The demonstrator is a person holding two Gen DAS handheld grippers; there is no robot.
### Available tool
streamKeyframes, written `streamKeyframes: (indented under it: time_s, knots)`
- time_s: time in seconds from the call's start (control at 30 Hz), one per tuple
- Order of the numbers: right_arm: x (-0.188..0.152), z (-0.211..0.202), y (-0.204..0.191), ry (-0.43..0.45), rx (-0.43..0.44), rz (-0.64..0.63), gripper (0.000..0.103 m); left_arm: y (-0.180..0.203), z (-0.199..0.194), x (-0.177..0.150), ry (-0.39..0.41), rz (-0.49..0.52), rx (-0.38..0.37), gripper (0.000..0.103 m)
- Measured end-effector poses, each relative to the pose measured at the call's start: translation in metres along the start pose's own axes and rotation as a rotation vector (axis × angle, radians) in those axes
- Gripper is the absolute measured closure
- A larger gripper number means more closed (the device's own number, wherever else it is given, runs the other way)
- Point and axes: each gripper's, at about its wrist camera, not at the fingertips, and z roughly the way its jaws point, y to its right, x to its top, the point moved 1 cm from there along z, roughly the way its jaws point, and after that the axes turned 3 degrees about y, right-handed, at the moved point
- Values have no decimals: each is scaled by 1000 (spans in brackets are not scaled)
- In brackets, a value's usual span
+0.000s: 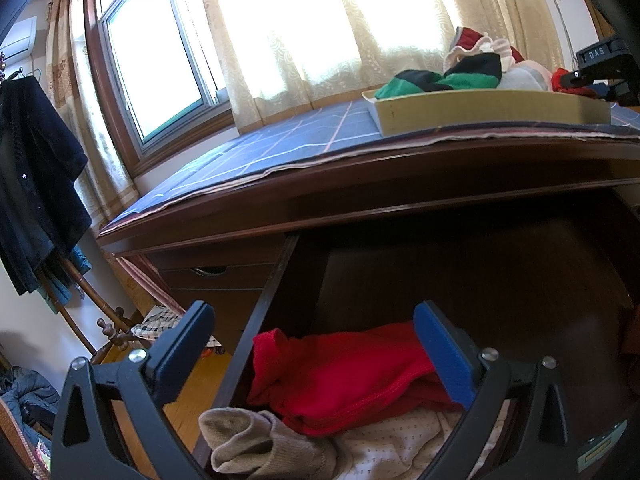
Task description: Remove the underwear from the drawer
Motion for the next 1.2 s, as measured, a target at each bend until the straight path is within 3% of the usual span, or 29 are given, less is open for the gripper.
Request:
streamKeyframes:
  time_s: [0.1,0.17,0.2,0.23,0.27,0.33,0.4,0.6,0.8,1.2]
  knots:
    - [0,0,-2,-8,-7,-7,62,0,0,0,2,2,1,1]
    - [1,0,-5,-18,10,-19,48,-1,0,0,2,3,2,1]
    - [0,1,-8,-29,25,-37,33,-1,0,0,2,3,2,1]
    - [0,2,-14,-47,41,-68,24,-1,0,0,2,3,3,1]
    - [-2,3,-22,-65,26,-113,21,-1,0,0,2,3,3,1]
    - [-3,1,-32,-70,-15,-168,20,-1,0,-1,2,3,3,1]
    - [-3,-10,-34,-36,4,-153,20,-1,0,-1,2,3,2,1]
    - [-9,-52,-23,15,101,-51,20,-3,-2,-2,3,2,2,1]
    - [-35,-87,-12,-41,206,4,20,-4,-2,-2,-1,4,4,1]
    - [-113,-110,6,-133,150,9,20,-11,5,-1,-29,-30,-11,1]
